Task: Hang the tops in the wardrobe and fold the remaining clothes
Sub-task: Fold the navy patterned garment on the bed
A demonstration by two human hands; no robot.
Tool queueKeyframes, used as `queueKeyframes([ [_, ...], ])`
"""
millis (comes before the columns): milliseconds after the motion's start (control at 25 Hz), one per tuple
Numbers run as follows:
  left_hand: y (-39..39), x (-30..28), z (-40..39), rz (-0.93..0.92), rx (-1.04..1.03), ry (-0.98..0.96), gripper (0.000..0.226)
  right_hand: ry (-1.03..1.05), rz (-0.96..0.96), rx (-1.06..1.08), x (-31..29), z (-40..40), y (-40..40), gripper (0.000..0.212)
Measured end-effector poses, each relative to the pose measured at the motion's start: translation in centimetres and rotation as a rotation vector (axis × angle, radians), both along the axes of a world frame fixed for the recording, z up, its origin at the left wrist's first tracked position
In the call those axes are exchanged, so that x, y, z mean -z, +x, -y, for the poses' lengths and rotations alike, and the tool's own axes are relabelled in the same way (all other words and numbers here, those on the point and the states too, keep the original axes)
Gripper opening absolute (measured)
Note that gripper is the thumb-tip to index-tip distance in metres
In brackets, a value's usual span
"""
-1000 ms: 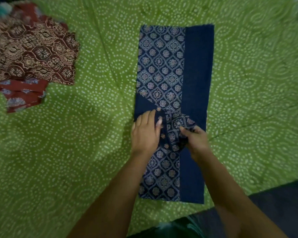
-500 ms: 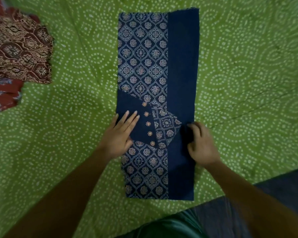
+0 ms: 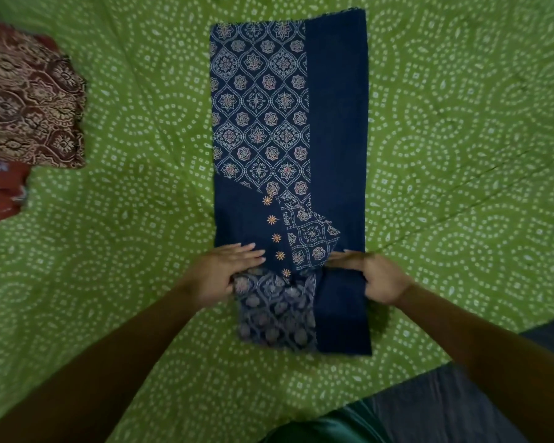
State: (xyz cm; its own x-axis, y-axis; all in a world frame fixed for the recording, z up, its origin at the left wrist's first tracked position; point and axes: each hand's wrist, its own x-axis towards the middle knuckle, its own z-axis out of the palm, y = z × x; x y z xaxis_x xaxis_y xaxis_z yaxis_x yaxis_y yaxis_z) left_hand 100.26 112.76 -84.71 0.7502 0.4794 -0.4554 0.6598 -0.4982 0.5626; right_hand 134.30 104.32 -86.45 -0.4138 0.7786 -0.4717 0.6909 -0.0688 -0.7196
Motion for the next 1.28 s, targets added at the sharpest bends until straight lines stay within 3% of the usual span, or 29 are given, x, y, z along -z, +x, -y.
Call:
queueKeyframes([
  [80, 2.0, -0.7, -1.3, -0.151, -0.461, -0.073, 0.031, -0.333, -0.158, 0.432, -1.0, -2.8, -0.5, 0.021],
  [120, 3.2, -0.7, -2.6, -0.254, -0.669, -0.122, 0.03, -0.449, -0.242, 0.632, -1.7, -4.9, -0.7, 0.018],
  [200, 5.4, -0.9, -5.7, -0.29, -0.958, -0.323, 0.047, -0.658, -0.397, 0.884, -3.2, -9.1, -0.5, 0.062],
  [280, 7.4, -1.6, -8.4, -0.208, -1.169, -0.59, 0.085, -0.867, -0.364, 0.925, -3.7, -12.2, -0.1, 0.083],
  [400, 8.5, -2.2, -8.9, -0.159, -1.268, -0.662, 0.105, -0.922, -0.133, 0.885, -3.4, -12.9, -0.2, 0.08],
  [480, 7.4, -2.6, -7.5, -0.125, -1.193, -0.615, 0.106, -0.779, -0.158, 0.96, -3.6, -11.3, -0.6, 0.061],
  [600, 4.2, -2.0, -4.2, -0.03, -1.07, -0.344, 0.064, -0.513, -0.275, 1.119, -4.1, -6.4, -1.0, 0.035],
  [640, 3.3, -1.9, -3.1, -0.029, -1.065, -0.301, 0.063, -0.485, -0.349, 1.17, -4.3, -4.7, -1.4, 0.029],
  [840, 0.3, -2.9, 3.6, -0.126, -1.059, -0.285, 0.054, -0.643, -0.352, 1.216, -4.4, 4.0, -5.1, 0.014],
  [920, -0.4, -3.4, 4.9, -0.06, -1.028, -0.257, 0.04, -0.561, -0.305, 1.168, -4.3, 6.6, -5.5, 0.011],
  [960, -0.9, -3.6, 4.8, -0.04, -0.968, -0.134, 0.025, -0.431, -0.193, 1.085, -4.3, 7.2, -5.0, 0.006],
  [1000, -1.8, -3.5, 4.1, -0.058, -0.804, 0.062, 0.021, -0.253, -0.01, 0.92, -4.3, 7.5, -4.1, 0.017],
  [1120, -5.1, -2.9, -0.2, -0.087, 0.091, 0.585, 0.068, 0.321, 0.543, 0.152, -3.3, 5.7, -0.5, 0.077],
  [1200, -5.9, -2.2, -3.0, -0.06, 0.482, 0.638, 0.074, 0.478, 0.646, -0.154, -2.5, 3.0, 0.4, 0.076],
  [1280, -3.5, -1.1, -6.1, -0.094, 0.573, 0.649, 0.079, 0.541, 0.656, -0.287, -1.0, -0.7, 0.3, 0.068],
])
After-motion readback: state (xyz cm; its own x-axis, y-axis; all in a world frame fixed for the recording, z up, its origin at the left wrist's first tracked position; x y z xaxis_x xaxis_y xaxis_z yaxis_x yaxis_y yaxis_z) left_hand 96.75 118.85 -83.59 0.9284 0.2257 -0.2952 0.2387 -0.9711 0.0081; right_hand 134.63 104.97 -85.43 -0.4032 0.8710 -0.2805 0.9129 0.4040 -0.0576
